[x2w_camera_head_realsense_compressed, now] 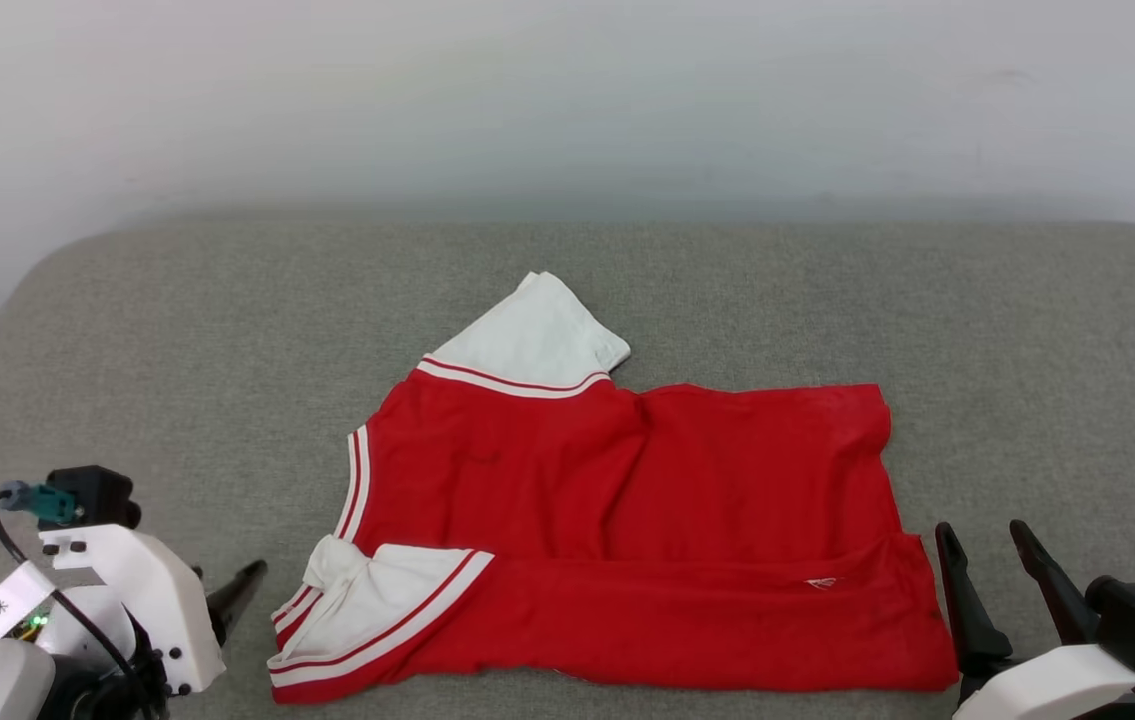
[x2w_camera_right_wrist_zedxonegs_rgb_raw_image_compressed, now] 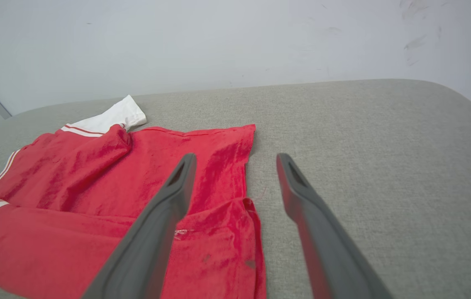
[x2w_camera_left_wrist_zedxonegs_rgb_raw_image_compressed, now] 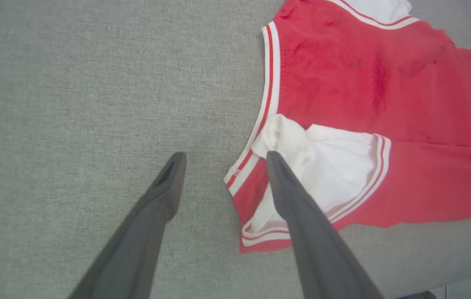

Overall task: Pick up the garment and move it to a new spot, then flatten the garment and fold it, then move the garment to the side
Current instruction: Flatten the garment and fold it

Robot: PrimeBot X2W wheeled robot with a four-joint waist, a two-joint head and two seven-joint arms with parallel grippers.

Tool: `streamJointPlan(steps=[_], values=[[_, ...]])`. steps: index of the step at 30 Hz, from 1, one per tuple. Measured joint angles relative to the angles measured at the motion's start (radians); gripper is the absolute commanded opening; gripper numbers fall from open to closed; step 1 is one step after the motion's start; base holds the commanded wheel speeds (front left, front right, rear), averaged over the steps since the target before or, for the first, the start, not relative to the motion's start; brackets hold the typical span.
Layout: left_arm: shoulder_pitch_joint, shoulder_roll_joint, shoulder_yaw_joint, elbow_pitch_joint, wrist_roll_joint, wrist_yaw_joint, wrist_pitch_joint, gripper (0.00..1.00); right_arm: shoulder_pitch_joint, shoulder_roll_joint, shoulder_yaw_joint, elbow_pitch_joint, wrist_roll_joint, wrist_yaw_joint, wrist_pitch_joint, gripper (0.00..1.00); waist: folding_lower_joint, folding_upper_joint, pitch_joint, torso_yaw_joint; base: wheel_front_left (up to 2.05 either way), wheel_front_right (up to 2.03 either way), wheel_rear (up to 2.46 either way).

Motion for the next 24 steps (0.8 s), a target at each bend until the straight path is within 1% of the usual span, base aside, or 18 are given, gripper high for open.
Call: streamJointPlan(steps=[3,7,12,19,20,21,22,24], values=[[0.018,0.017,-0.007,-0.049,-0.036,0.032,0.1,1.0,0.001,0.007,0.002,-0.019,-0.001,0.0,0.01,1.0,0.0,0.0,0.02,-0.005,0.0,0.0,0.0],[0.029,0.014,-0.026,-0.079,-0.06,0.059,0.169,1.0,-0.005,0.015,0.005,-0.032,-0.003,0.0,0.022,1.0,0.0001,0.0,0.051,-0.012,0.0,0.0,0.0],[0.033,-0.011,-0.054,-0.064,-0.069,0.07,0.203,1.0,-0.016,0.018,0.007,-0.031,-0.002,0.0,0.032,1.0,0.0001,0.0,0.082,-0.021,0.0,0.0,0.0],[0.024,-0.025,-0.089,-0.011,-0.053,0.072,0.218,1.0,-0.031,0.019,0.003,-0.029,0.007,0.0,0.042,1.0,0.0,0.0,0.11,-0.029,0.0,0.0,0.0],[0.019,-0.029,-0.092,-0.002,-0.053,0.07,0.223,0.84,-0.034,0.019,0.002,-0.029,0.01,0.0,0.045,1.0,0.0,0.0,0.113,-0.03,0.0,0.0,0.0],[0.015,-0.036,-0.094,0.005,-0.056,0.069,0.223,0.34,-0.035,0.019,0.0,-0.028,0.011,0.0,0.046,1.0,0.0,0.0,0.116,-0.031,0.0,0.0,0.0],[0.014,-0.041,-0.094,0.011,-0.06,0.065,0.223,0.0,-0.035,0.019,-0.002,-0.026,0.012,0.0,0.052,1.0,0.0,0.0,0.118,-0.031,0.0,0.0,0.0],[0.01,-0.046,-0.094,0.027,-0.062,0.052,0.213,0.0,-0.035,0.019,-0.009,-0.025,0.021,0.0,0.06,1.0,0.0,0.0001,0.119,-0.031,0.0,0.0,0.0]])
